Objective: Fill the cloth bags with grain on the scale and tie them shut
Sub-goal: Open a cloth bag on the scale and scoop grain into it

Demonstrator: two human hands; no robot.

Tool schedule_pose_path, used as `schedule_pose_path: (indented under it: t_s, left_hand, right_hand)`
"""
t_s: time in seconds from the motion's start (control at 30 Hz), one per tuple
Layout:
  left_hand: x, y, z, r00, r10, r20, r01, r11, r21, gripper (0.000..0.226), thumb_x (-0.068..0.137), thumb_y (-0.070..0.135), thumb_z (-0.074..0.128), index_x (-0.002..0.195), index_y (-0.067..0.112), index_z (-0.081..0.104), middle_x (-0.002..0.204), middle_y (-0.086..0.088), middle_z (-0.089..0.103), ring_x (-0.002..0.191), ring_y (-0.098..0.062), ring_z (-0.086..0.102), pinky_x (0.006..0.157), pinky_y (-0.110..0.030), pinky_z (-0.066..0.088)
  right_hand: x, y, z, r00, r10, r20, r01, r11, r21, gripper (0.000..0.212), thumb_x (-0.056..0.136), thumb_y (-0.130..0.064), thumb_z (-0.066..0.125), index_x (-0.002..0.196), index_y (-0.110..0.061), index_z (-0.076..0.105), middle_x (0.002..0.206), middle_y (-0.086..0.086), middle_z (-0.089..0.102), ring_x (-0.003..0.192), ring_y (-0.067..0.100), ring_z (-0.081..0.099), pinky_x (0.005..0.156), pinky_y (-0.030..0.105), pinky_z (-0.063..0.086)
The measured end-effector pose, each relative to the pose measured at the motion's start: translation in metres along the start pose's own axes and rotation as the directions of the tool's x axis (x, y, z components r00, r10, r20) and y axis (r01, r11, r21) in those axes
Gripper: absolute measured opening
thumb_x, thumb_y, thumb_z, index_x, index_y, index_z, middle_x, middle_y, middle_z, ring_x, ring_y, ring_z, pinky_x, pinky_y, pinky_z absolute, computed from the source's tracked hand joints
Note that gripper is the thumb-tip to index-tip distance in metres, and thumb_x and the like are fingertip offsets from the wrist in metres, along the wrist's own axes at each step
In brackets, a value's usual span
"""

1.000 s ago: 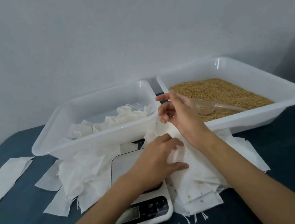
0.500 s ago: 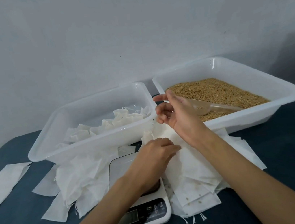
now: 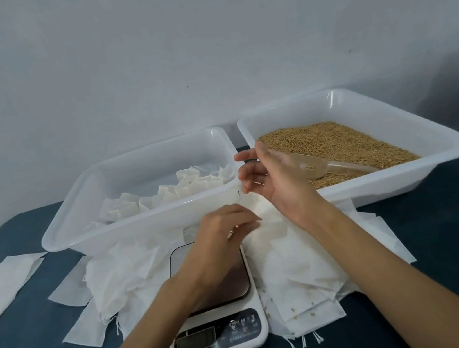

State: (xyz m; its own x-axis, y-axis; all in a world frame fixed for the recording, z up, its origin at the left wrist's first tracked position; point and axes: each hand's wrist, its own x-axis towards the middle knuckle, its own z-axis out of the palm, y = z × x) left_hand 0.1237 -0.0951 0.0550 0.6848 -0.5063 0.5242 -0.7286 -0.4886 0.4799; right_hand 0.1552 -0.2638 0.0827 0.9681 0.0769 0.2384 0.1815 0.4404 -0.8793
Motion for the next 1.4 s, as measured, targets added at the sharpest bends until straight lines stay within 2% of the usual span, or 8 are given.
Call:
schedule_pose_path:
  t_s: [0.17, 0.33, 0.53, 0.73, 0.9, 1.07, 1.23, 1.4]
  left_hand:
    - [-0.006, -0.02, -0.016, 0.87, -0.445, -0.214, 0.278, 0.799, -0.533, 0.022, 0.104, 0.004, 0.058, 0.085, 0.004, 0.068, 0.074, 0.001, 0.065, 0.067, -0.013, 0.06, 0.065, -0.028, 0.055]
    - [-0.018, -0.037, -0.018, 0.8, -0.588, -0.119, 0.308, 0.574, -0.759, 0.016, 0.103, 0.0, 0.059, 0.106, 0.004, 0.074, 0.092, -0.013, 0.075, 0.083, -0.023, 0.072, 0.076, -0.027, 0.061]
    - [-0.025, -0.047, -0.027, 0.796, -0.588, -0.145, 0.297, 0.587, -0.753, 0.015, 0.097, 0.002, 0.067, 0.096, 0.012, 0.079, 0.076, 0.005, 0.071, 0.071, -0.009, 0.065, 0.07, -0.018, 0.055]
    - [-0.025, -0.043, -0.029, 0.82, -0.547, -0.169, 0.26, 0.618, -0.742, 0.01, 0.098, 0.009, 0.069, 0.098, 0.008, 0.079, 0.089, -0.009, 0.074, 0.079, -0.017, 0.063, 0.07, -0.026, 0.055]
    - [-0.023, -0.038, -0.027, 0.779, -0.531, -0.334, 0.241, 0.745, -0.621, 0.033, 0.086, -0.002, 0.08, 0.068, 0.022, 0.066, 0.086, 0.0, 0.06, 0.074, -0.011, 0.057, 0.069, -0.021, 0.05]
    - [-0.024, -0.031, -0.02, 0.796, -0.51, -0.324, 0.233, 0.754, -0.614, 0.031, 0.087, 0.0, 0.08, 0.074, 0.005, 0.052, 0.074, -0.014, 0.051, 0.071, -0.019, 0.055, 0.066, -0.027, 0.053]
    - [-0.025, -0.024, -0.02, 0.826, -0.514, -0.232, 0.265, 0.717, -0.645, 0.019, 0.092, 0.009, 0.078, 0.079, 0.004, 0.065, 0.075, -0.006, 0.066, 0.072, -0.023, 0.068, 0.071, -0.031, 0.057]
    - [-0.025, -0.02, -0.022, 0.816, -0.545, -0.193, 0.266, 0.65, -0.711, 0.015, 0.097, 0.003, 0.068, 0.084, -0.002, 0.071, 0.077, -0.013, 0.067, 0.073, -0.027, 0.066, 0.077, -0.039, 0.061]
  right_hand:
    - [-0.006, 0.006, 0.004, 0.988, -0.015, 0.154, 0.064, 0.946, -0.319, 0.028, 0.102, -0.03, 0.057, 0.113, -0.007, 0.069, 0.102, 0.008, 0.074, 0.089, 0.01, 0.067, 0.08, 0.02, 0.051]
    - [-0.012, 0.023, 0.007, 0.961, 0.15, 0.233, -0.021, 0.877, -0.481, 0.03, 0.092, -0.017, 0.072, 0.105, 0.01, 0.066, 0.089, 0.013, 0.063, 0.082, 0.023, 0.056, 0.075, 0.04, 0.043]
    - [-0.01, 0.028, 0.003, 0.978, 0.143, 0.152, -0.07, 0.912, -0.404, 0.014, 0.096, -0.012, 0.067, 0.105, -0.005, 0.074, 0.099, 0.01, 0.077, 0.086, 0.016, 0.072, 0.07, 0.024, 0.056]
    - [-0.008, 0.031, 0.0, 0.975, 0.135, 0.178, -0.024, 0.855, -0.518, 0.014, 0.095, -0.007, 0.066, 0.106, 0.001, 0.071, 0.099, 0.015, 0.076, 0.087, 0.017, 0.07, 0.08, 0.033, 0.057]
    - [-0.017, 0.036, 0.017, 0.938, -0.345, 0.029, 0.235, 0.572, -0.786, 0.012, 0.09, -0.02, 0.075, 0.096, -0.019, 0.064, 0.083, -0.005, 0.065, 0.077, 0.013, 0.062, 0.072, 0.026, 0.053]
    - [-0.031, 0.042, 0.039, 0.982, -0.162, 0.094, 0.185, 0.762, -0.62, 0.03, 0.087, -0.051, 0.071, 0.08, -0.023, 0.064, 0.07, -0.004, 0.066, 0.061, 0.011, 0.061, 0.062, 0.026, 0.051]
    - [-0.028, 0.041, 0.032, 0.966, -0.241, 0.09, 0.24, 0.72, -0.651, 0.006, 0.094, -0.018, 0.07, 0.089, -0.017, 0.067, 0.078, 0.0, 0.07, 0.072, 0.019, 0.068, 0.074, 0.045, 0.057]
    - [-0.033, 0.042, 0.038, 0.894, -0.392, 0.218, 0.413, 0.531, -0.74, 0.02, 0.094, -0.014, 0.068, 0.097, -0.027, 0.054, 0.085, -0.012, 0.063, 0.08, 0.012, 0.065, 0.073, 0.019, 0.052]
